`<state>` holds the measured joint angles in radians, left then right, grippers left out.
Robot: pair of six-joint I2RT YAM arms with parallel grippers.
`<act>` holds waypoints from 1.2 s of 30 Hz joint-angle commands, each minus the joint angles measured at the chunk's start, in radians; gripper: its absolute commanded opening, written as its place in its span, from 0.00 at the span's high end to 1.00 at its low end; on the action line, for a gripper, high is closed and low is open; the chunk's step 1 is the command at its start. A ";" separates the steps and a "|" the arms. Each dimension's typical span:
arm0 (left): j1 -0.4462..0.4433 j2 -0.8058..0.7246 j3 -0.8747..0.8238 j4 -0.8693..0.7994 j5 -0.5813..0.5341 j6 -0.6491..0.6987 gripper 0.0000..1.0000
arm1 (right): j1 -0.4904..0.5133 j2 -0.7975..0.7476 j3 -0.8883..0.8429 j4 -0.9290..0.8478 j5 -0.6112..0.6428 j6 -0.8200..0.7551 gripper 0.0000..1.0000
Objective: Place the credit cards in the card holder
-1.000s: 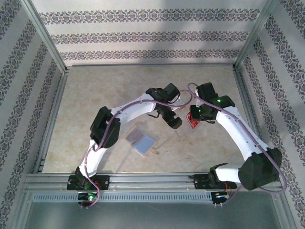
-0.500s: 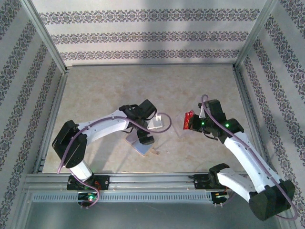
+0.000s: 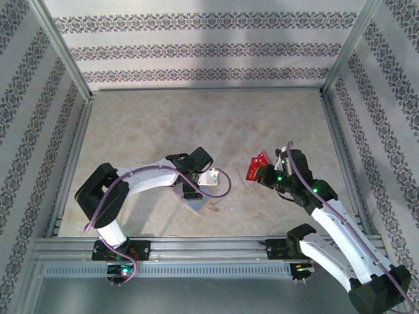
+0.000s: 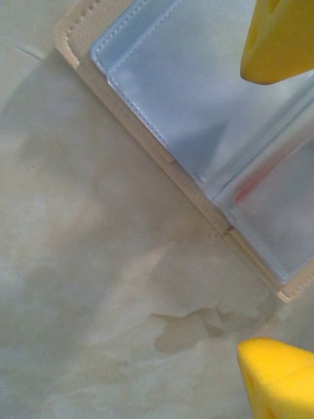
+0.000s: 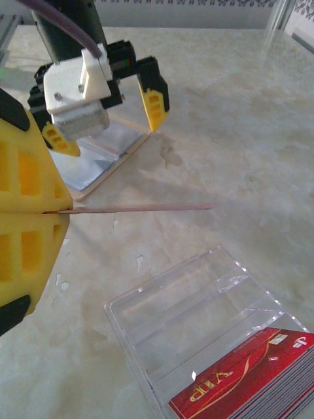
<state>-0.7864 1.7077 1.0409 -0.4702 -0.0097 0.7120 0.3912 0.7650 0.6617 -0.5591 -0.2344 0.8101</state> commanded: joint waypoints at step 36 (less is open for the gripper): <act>0.282 0.002 0.214 -0.182 0.128 -0.313 0.00 | 0.402 0.165 -0.207 0.557 0.153 0.322 1.00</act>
<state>-0.5335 1.7123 1.2816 -0.6258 0.1192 0.3817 0.7597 0.9085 0.4774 -0.0998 -0.1467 1.0840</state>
